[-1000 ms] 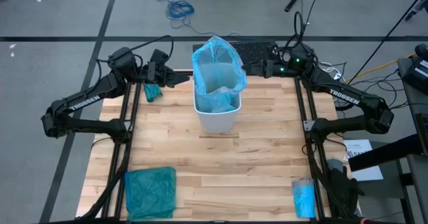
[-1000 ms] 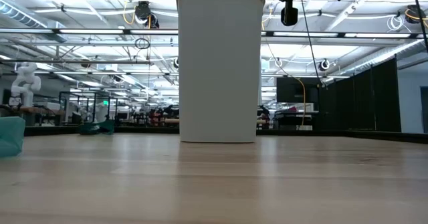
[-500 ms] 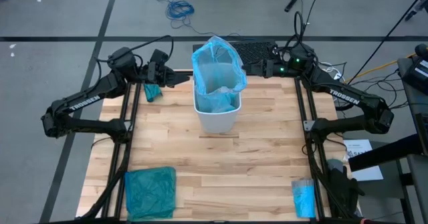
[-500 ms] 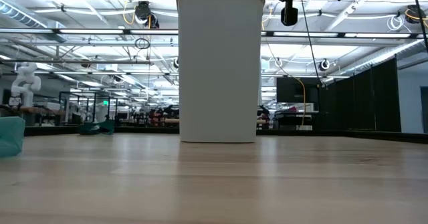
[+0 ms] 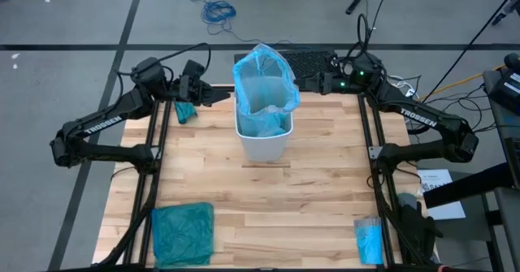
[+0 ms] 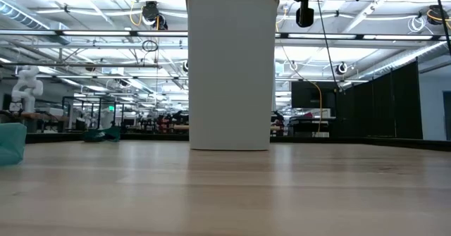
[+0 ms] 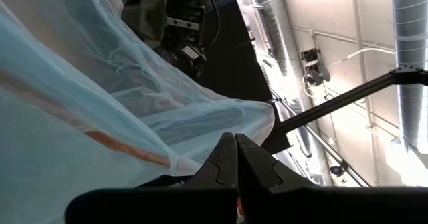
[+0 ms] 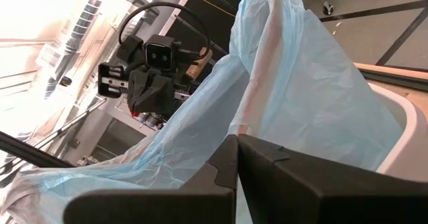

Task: Place trash/remove bag and relplace
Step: Remove the blue trash bag from the white trash bin

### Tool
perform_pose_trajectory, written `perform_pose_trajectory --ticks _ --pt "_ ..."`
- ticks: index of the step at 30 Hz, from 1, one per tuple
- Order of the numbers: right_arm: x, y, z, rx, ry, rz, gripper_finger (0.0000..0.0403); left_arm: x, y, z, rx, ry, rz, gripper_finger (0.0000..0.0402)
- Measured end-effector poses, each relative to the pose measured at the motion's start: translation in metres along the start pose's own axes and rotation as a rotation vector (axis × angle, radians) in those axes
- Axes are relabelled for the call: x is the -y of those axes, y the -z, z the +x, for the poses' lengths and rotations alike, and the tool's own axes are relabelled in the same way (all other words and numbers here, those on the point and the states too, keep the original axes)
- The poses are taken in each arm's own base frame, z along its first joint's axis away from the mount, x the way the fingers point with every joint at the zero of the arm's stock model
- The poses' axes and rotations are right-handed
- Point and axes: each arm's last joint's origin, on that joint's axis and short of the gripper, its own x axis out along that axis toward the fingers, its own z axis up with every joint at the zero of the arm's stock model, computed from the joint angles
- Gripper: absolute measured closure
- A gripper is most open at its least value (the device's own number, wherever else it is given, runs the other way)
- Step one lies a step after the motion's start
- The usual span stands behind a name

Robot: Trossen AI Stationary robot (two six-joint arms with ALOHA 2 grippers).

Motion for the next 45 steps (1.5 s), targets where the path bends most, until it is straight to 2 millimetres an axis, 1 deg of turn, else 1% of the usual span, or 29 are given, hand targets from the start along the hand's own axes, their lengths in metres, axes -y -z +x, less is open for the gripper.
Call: perform_pose_trajectory --ticks 45 --pt "0.0000 0.0000 0.0000 0.000 0.000 0.004 0.0403 0.0000 0.0000 0.0000 0.000 0.000 0.017 0.0401"
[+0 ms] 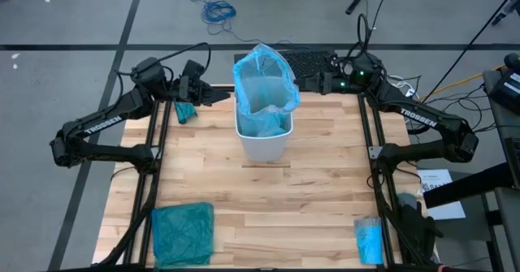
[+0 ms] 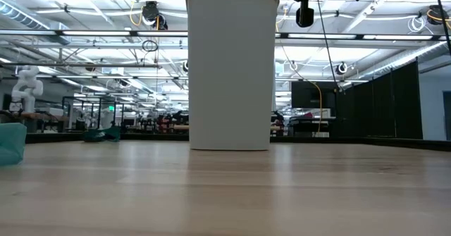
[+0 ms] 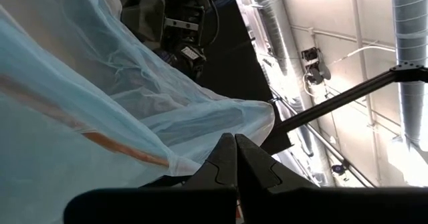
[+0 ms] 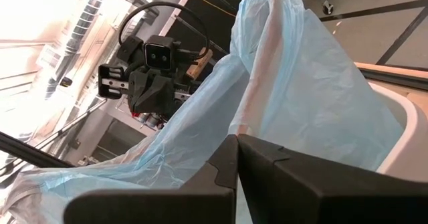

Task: Place trash/remove bag and relplace
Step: Remove the blue trash bag from the white trash bin

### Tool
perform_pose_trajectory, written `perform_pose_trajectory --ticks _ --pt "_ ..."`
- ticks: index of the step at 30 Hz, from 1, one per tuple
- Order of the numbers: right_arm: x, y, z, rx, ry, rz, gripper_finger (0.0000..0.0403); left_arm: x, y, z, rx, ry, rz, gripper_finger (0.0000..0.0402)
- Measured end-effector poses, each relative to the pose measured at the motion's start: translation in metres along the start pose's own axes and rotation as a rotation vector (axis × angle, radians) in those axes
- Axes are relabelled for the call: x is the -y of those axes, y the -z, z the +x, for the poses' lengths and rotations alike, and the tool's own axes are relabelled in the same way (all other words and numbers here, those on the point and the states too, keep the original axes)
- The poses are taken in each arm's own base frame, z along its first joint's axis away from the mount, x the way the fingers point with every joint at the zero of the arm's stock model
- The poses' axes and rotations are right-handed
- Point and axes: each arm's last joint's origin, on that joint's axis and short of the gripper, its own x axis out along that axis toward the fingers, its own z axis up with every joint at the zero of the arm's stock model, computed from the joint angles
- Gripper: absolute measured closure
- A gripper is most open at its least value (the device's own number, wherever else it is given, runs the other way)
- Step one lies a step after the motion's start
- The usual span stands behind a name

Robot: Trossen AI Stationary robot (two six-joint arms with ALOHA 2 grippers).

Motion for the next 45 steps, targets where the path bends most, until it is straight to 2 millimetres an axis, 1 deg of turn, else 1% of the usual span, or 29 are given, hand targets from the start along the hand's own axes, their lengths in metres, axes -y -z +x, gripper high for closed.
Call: perform_pose_trajectory --ticks 16,20,23,27,31,34,36,39,45 --pt "0.000 0.000 0.000 0.000 0.000 0.004 0.0403 0.000 0.000 0.000 -0.010 0.004 -0.027 0.0401" --pt "0.000 0.000 0.000 0.000 0.001 0.033 0.0403 0.000 0.000 0.000 -0.011 0.003 -0.076 0.0401" --pt "0.000 0.000 0.000 0.000 0.000 0.038 0.0403 0.000 0.001 -0.001 -0.021 0.000 -0.081 0.0401" --pt "0.000 0.000 0.000 0.001 0.002 0.044 0.0403 -0.003 0.006 -0.006 -0.043 -0.063 -0.138 0.0401" --pt "0.000 0.000 0.000 0.003 0.004 0.038 0.0403 -0.013 0.014 -0.010 -0.082 -0.177 -0.235 0.0401" --pt "0.000 0.000 0.000 0.004 0.004 0.035 0.0403 -0.015 0.013 -0.010 -0.034 -0.209 -0.230 0.0401" --pt "0.000 0.000 0.000 0.004 0.005 0.034 0.0403 -0.013 0.011 -0.010 0.011 -0.200 -0.178 0.0400" --pt "0.000 0.000 0.000 0.005 0.005 0.034 0.0403 -0.010 0.009 -0.009 0.032 -0.179 -0.136 0.0384" --pt "0.001 -0.001 0.000 0.020 0.016 0.034 0.0403 -0.014 0.006 -0.004 0.045 -0.182 -0.123 0.0321"
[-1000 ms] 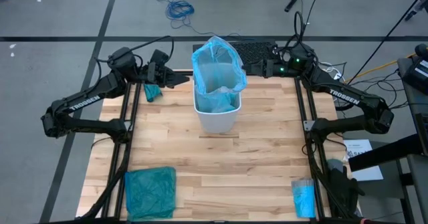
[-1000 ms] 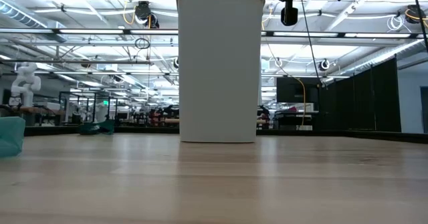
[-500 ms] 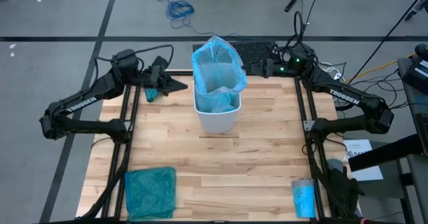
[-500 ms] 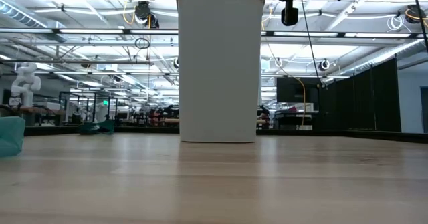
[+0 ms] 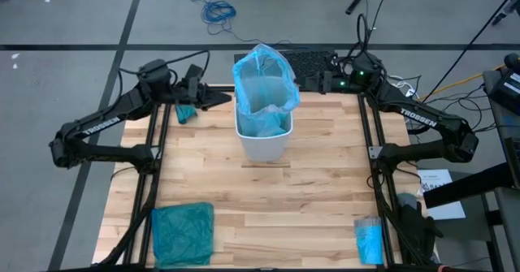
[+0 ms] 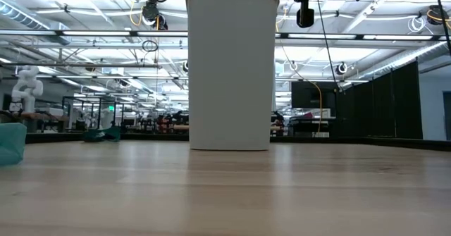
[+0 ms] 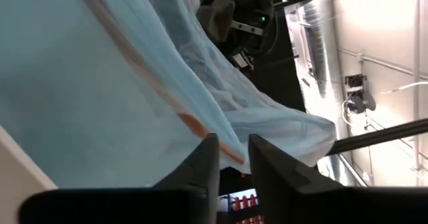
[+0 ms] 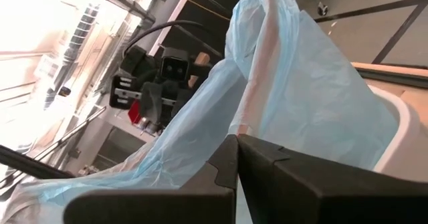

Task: Place trash/remove bag and relplace
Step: Remove the blue trash bag from the white trash bin

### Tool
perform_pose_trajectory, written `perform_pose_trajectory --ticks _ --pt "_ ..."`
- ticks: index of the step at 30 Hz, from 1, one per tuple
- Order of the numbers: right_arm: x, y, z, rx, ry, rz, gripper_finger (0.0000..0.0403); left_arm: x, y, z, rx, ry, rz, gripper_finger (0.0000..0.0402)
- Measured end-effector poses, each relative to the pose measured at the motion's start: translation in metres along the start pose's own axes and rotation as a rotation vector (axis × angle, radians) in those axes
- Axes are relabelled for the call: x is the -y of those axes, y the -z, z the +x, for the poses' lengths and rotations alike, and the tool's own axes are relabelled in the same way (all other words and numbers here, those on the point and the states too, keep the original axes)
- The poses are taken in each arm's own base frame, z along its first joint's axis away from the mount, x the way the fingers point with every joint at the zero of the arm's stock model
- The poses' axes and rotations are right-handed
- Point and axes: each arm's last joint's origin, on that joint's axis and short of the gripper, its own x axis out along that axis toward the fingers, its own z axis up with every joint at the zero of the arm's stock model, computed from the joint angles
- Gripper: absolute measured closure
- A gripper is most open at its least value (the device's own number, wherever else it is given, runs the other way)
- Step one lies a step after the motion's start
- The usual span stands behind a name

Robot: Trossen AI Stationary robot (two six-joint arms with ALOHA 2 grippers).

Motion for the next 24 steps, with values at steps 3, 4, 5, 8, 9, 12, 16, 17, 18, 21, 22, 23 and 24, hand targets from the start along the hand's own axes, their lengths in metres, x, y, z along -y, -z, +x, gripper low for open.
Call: perform_pose_trajectory --ticks 3,4,5,8,9,12,16,17,18,21,22,23,24 --pt "0.000 0.000 0.000 0.001 0.000 -0.001 0.0403 -0.002 0.000 0.002 -0.002 -0.008 0.010 0.0292" --pt "0.000 0.000 0.000 0.001 0.000 0.000 0.0403 -0.002 0.000 0.003 -0.007 -0.010 0.008 0.0284" --pt "0.000 0.000 0.000 0.001 0.000 -0.001 0.0403 -0.003 0.001 0.005 -0.012 -0.013 0.006 0.0277" --pt "0.000 0.000 0.000 0.001 0.001 -0.004 0.0403 -0.008 0.001 0.011 -0.029 -0.029 -0.007 0.0262" --pt "0.000 0.000 0.000 0.001 0.000 -0.004 0.0403 -0.009 0.002 0.013 -0.035 -0.031 -0.010 0.0260" --pt "0.000 0.000 0.000 0.002 0.001 -0.005 0.0403 -0.011 0.002 0.019 -0.046 -0.034 -0.014 0.0258" --pt "0.000 0.000 0.000 0.002 0.001 -0.010 0.0403 -0.014 0.000 0.024 -0.045 -0.032 -0.014 0.0257" --pt "0.000 0.000 0.000 0.002 0.000 -0.012 0.0403 -0.013 0.000 0.024 -0.039 -0.022 -0.008 0.0258" --pt "0.000 0.000 0.000 0.001 0.001 -0.015 0.0403 -0.012 -0.001 0.024 -0.035 -0.012 -0.010 0.0258" --pt "0.000 0.000 0.000 0.001 0.000 -0.016 0.0403 -0.011 -0.001 0.025 -0.031 0.000 -0.018 0.0267" --pt "0.000 0.000 0.000 0.001 0.000 -0.018 0.0403 -0.011 -0.001 0.025 -0.031 -0.001 -0.019 0.0273" --pt "0.000 0.000 0.000 0.001 0.000 -0.019 0.0403 -0.011 -0.001 0.025 -0.031 -0.001 -0.019 0.0280" --pt "0.000 0.000 0.000 0.000 0.000 -0.019 0.0403 -0.011 -0.002 0.025 -0.028 -0.002 -0.019 0.0290"
